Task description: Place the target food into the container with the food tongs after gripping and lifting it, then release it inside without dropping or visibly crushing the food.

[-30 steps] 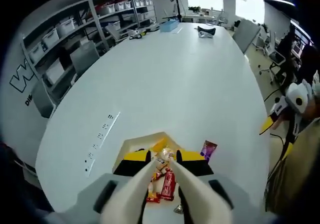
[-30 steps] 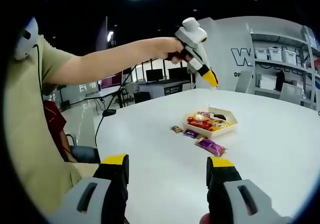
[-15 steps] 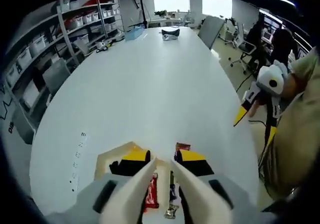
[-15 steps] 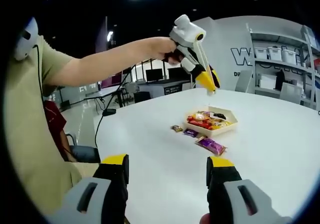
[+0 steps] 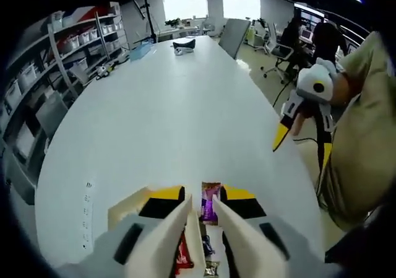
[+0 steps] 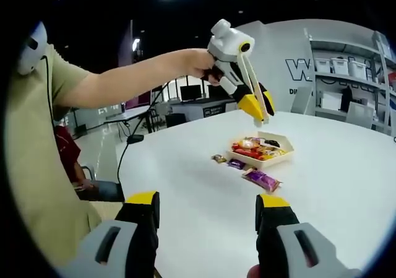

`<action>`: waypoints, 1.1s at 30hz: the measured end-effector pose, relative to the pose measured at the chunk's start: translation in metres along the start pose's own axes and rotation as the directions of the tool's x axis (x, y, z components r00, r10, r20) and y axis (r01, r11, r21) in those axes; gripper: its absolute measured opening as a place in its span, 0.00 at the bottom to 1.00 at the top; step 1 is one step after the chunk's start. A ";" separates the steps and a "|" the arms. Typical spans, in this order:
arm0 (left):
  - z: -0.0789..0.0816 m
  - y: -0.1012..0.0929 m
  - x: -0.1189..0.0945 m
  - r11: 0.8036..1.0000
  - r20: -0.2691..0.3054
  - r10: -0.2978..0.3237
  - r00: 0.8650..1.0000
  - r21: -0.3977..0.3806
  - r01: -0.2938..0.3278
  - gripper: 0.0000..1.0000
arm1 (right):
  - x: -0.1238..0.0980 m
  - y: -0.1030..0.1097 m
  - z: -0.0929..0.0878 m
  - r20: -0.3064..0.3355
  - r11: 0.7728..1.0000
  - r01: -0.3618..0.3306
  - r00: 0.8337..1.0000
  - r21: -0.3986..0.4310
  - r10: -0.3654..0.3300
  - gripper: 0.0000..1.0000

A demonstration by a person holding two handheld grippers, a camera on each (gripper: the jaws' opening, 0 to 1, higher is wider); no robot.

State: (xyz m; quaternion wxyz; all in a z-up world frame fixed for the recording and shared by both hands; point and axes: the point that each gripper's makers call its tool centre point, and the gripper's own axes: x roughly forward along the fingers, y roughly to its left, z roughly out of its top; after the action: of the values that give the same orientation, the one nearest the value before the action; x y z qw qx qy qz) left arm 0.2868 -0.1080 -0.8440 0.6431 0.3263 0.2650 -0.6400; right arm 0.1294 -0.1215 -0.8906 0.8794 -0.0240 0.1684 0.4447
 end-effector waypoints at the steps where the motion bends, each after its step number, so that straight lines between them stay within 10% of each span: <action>1: 0.000 0.000 0.001 1.000 -0.002 -0.001 1.000 0.005 0.001 0.21 | 0.000 0.000 0.000 0.001 1.000 0.000 1.000 0.001 0.000 0.61; 33: -0.021 -0.018 0.049 0.996 -0.030 -0.010 0.999 0.084 0.012 0.23 | -0.002 0.002 -0.005 -0.003 1.000 0.001 1.000 0.008 -0.001 0.61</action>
State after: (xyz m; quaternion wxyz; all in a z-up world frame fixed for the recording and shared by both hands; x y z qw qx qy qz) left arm 0.2723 -0.1236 -0.8958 0.6212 0.3611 0.2493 -0.6493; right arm 0.1258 -0.1227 -0.8948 0.8793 -0.0211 0.1716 0.4437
